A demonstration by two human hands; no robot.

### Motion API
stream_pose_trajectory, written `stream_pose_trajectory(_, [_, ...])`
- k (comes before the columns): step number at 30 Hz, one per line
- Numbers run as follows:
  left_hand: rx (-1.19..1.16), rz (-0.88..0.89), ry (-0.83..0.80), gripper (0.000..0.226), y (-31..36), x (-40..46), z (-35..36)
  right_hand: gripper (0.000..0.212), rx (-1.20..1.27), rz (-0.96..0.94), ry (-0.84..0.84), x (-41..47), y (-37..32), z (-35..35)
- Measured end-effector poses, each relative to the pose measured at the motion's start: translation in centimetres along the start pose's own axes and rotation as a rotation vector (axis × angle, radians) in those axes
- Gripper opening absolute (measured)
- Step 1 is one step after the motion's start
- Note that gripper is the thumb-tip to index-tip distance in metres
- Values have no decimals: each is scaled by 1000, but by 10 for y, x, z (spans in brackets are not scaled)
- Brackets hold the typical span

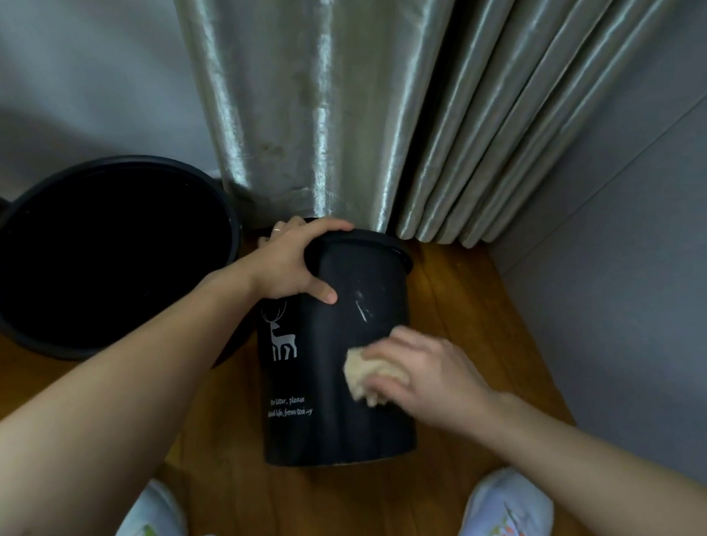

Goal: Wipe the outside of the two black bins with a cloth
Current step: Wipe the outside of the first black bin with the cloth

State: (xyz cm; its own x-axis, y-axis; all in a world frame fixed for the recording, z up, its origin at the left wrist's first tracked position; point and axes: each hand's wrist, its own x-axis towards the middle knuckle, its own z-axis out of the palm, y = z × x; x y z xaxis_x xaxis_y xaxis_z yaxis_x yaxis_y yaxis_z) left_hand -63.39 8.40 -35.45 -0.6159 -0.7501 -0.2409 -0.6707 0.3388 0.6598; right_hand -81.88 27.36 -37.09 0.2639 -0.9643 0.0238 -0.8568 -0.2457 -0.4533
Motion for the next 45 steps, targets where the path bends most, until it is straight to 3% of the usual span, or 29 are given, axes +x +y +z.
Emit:
stream_pose_trajectory(5, [45,3,-35,98,3,2,0,35,34,240,127,30,5,-7])
stream_pose_trajectory(12, [23,-7,-38,96,0,1,-1,34,-1,-95,-83,-3,6,3])
stream_pose_trajectory(18, [30,-10,-45,96,2,2,0,34,0,195,113,47,5,-13])
stream_pose_trajectory(32, [47,-5,-50,96,4,2,2,36,43,370,142,73,24,-24])
stream_pose_trajectory(35, [40,-14,-57,97,0,1,-1,34,104,318,108,65,17,-19])
stream_pose_trajectory(40, [36,-3,-45,96,-1,1,0,33,76,140,-97,33,13,-18])
stream_pose_trajectory(45, [49,-3,-55,96,1,1,0,30,5,276,95,61,16,-21])
